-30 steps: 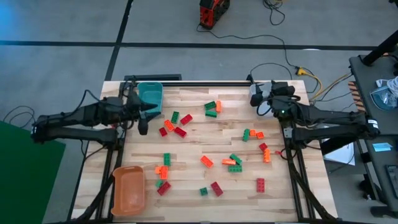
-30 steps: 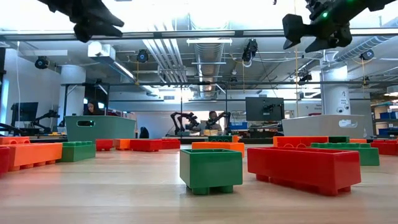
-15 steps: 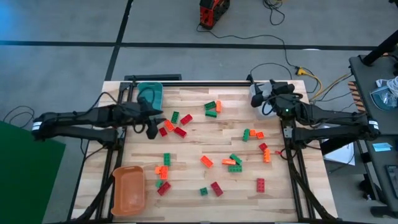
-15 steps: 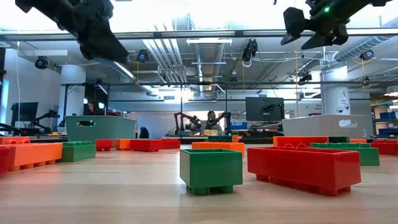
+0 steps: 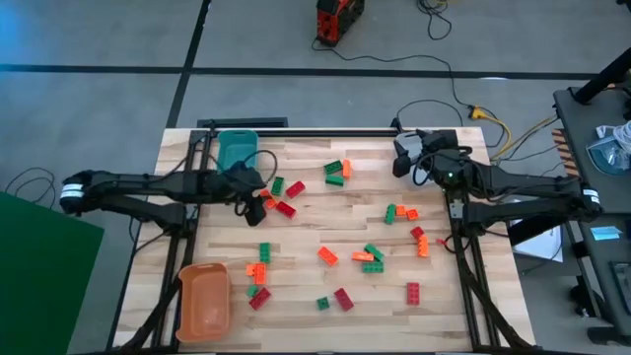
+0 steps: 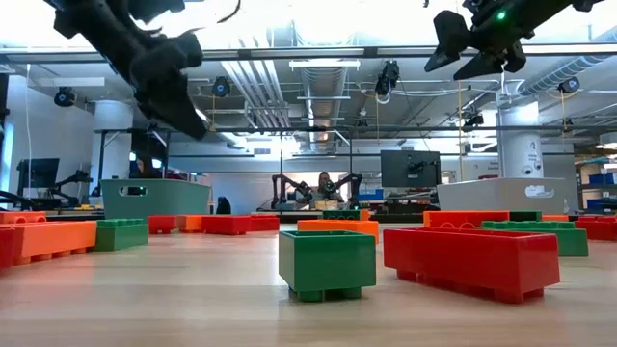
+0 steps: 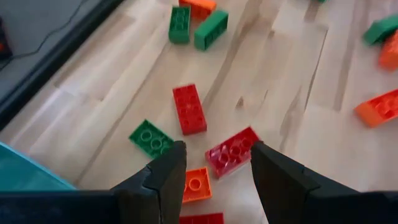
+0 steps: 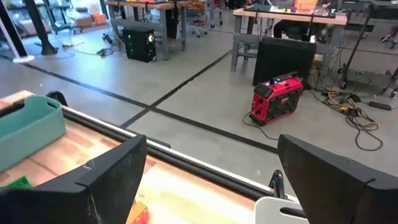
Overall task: Sort blocks
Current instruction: Put the red game piece into the orange bin
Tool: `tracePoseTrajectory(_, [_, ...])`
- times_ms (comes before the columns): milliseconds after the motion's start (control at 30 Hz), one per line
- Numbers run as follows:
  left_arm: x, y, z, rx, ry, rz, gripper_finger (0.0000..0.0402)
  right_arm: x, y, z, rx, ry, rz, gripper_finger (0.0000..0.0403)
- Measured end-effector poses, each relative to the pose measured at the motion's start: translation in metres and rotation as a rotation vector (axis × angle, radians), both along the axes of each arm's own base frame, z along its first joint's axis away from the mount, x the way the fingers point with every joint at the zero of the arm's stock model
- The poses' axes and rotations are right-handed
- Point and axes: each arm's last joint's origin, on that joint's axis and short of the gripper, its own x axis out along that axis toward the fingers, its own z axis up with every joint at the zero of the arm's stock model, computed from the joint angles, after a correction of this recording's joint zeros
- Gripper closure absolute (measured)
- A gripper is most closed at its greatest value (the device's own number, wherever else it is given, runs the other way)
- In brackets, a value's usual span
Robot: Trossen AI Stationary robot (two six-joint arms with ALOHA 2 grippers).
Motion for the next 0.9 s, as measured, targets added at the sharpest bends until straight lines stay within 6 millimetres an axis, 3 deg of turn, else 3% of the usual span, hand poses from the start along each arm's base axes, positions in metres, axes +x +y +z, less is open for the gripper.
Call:
tracePoseTrajectory(467, [0.034, 0.005, -0.058, -0.004, 0.261, -0.023, 0.0243, -0.005, 0.001, 0.012, 0.021, -0.097, -0.008, 0.0048])
tracePoseTrajectory(700, [0.057, 0.021, -0.090, 0.628, 0.659, -0.366, 0.0243, -0.005, 0.001, 0.012, 0.068, -0.180, -0.026, 0.0048])
tracePoseTrajectory(800, [0.074, 0.025, -0.097, 0.747, 0.711, -0.407, 0.0243, -0.005, 0.001, 0.012, 0.098, -0.230, -0.037, 0.0048])
tracePoseTrajectory(900, [0.094, 0.028, -0.105, 0.731, 0.674, -0.377, 0.0243, -0.005, 0.001, 0.012, 0.104, -0.239, -0.038, 0.0048])
